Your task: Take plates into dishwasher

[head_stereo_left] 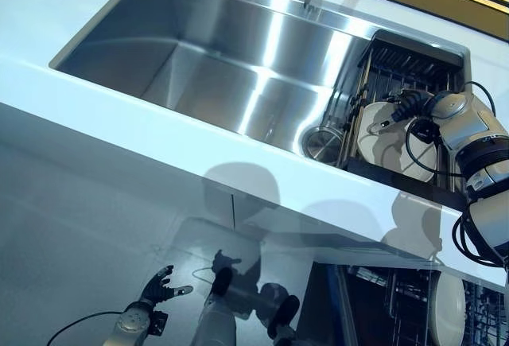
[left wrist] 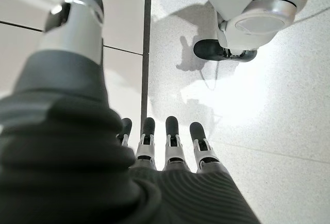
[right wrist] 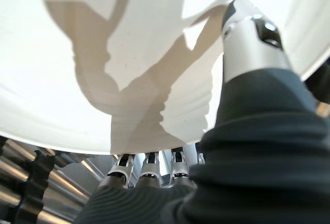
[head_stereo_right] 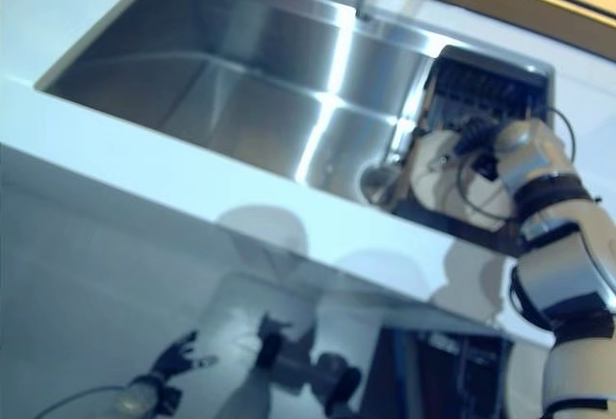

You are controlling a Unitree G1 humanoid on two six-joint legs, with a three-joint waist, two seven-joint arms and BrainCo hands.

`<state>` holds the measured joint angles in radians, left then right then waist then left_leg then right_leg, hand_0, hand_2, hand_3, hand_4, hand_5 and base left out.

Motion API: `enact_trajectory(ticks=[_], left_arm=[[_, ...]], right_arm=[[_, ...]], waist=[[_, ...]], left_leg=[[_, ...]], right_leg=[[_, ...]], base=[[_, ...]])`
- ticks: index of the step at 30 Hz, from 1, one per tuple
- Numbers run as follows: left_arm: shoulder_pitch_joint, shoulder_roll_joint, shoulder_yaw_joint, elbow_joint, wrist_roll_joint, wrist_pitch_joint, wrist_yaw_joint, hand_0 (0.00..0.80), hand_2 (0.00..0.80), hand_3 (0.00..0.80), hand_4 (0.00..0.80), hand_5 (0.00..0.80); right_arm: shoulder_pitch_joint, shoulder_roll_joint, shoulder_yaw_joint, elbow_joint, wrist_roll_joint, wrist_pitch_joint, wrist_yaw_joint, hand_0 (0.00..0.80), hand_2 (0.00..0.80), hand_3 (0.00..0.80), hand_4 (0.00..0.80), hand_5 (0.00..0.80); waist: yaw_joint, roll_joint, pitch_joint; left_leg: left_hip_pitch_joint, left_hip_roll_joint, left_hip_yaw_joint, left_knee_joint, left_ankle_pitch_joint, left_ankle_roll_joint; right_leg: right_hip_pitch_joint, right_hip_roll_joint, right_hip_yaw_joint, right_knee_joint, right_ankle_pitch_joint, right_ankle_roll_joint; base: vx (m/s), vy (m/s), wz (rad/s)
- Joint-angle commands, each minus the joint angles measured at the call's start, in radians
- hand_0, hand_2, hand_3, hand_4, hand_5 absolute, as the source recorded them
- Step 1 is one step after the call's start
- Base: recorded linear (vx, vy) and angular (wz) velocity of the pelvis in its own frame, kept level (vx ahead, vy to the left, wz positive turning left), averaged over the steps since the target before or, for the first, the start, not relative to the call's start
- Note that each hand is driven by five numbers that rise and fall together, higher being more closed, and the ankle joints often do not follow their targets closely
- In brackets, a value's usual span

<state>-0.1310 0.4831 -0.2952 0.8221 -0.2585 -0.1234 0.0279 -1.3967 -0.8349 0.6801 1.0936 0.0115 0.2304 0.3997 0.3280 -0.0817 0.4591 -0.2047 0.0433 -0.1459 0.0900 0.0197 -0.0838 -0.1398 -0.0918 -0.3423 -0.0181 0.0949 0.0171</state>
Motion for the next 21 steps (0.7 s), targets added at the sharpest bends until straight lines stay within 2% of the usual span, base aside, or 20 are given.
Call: enact_trajectory(ticks=[1, 15, 21], left_arm=[[0.032, 0.035, -0.031, -0.063, -0.033, -0.036, -0.012, 0.0, 0.0, 0.0, 0.0, 0.0], [0.054, 0.043, -0.019, -0.069, -0.043, -0.042, -0.01, 0.0, 0.0, 0.0, 0.0, 0.0], [0.055, 0.042, -0.015, -0.063, -0.043, -0.04, -0.007, 0.0, 0.0, 0.0, 0.0, 0.0]], right_arm=[[-0.099, -0.077, 0.087, -0.027, -0.014, -0.024, -0.013, 0.0, 0.0, 0.0, 0.0, 0.0], [-0.136, -0.111, 0.097, -0.035, 0.001, -0.025, -0.135, 0.0, 0.0, 0.0, 0.0, 0.0], [-0.162, -0.119, 0.101, -0.04, 0.0, -0.005, -0.144, 0.0, 0.0, 0.0, 0.0, 0.0]], waist=[[0.019, 0.022, 0.032], [0.021, 0.007, 0.021], [0.02, 0.0, 0.018]], left_leg=[[-0.068, 0.015, -0.011, -0.031, 0.101, 0.019], [-0.053, 0.009, -0.024, -0.046, 0.098, 0.022], [-0.054, 0.006, -0.028, -0.047, 0.096, 0.023]], right_leg=[[-0.002, -0.027, 0.006, 0.188, -0.09, 0.026], [0.012, -0.024, 0.015, 0.173, -0.084, 0.032], [0.011, -0.021, 0.019, 0.166, -0.08, 0.035]], base=[[0.0, 0.0, 0.0], [-0.001, 0.005, 0.0], [0.0, 0.0, 0.0]])
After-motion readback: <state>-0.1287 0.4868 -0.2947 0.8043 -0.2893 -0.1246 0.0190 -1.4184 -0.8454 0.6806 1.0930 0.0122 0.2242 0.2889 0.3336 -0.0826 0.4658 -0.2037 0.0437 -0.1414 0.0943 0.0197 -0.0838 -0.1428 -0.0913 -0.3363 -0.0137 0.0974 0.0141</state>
